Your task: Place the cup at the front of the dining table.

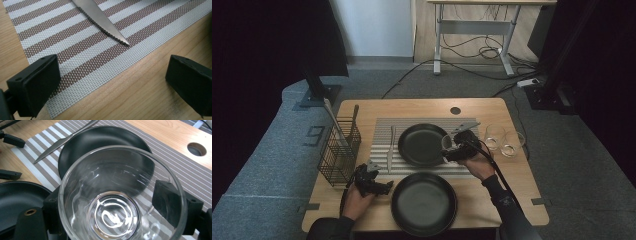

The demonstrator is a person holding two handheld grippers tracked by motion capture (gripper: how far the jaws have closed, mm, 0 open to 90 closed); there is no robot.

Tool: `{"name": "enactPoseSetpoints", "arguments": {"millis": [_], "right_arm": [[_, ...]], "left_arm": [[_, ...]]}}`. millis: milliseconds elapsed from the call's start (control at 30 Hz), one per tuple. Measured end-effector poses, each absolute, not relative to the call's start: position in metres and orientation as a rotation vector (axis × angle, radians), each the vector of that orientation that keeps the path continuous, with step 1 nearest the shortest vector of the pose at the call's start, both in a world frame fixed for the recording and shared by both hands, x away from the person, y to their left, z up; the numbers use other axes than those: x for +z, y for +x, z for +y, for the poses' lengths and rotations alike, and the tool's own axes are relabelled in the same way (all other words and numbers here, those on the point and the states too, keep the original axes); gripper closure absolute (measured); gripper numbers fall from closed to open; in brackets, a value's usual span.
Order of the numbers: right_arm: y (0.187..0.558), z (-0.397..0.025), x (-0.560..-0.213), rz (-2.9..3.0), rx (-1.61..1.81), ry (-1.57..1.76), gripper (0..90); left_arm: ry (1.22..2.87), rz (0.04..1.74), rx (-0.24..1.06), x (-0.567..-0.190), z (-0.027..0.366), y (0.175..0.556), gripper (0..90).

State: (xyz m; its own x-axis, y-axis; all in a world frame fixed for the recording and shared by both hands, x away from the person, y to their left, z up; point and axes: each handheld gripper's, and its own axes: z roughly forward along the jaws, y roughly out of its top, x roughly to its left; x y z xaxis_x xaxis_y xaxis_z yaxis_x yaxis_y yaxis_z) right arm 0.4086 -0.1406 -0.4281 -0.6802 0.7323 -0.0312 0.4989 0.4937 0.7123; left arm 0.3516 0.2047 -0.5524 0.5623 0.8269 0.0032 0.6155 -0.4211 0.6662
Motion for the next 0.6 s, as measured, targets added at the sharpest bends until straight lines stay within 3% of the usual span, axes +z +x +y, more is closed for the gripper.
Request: {"name": "enactPoseSetpoints", "arguments": {"millis": [600], "right_arm": [[0.415,-0.096,-0.424,2.463,0.992,0.928,18.8]], "left_arm": [[2.174,1.155,0.443,-0.552,0.205,0.351,0.0]]}}
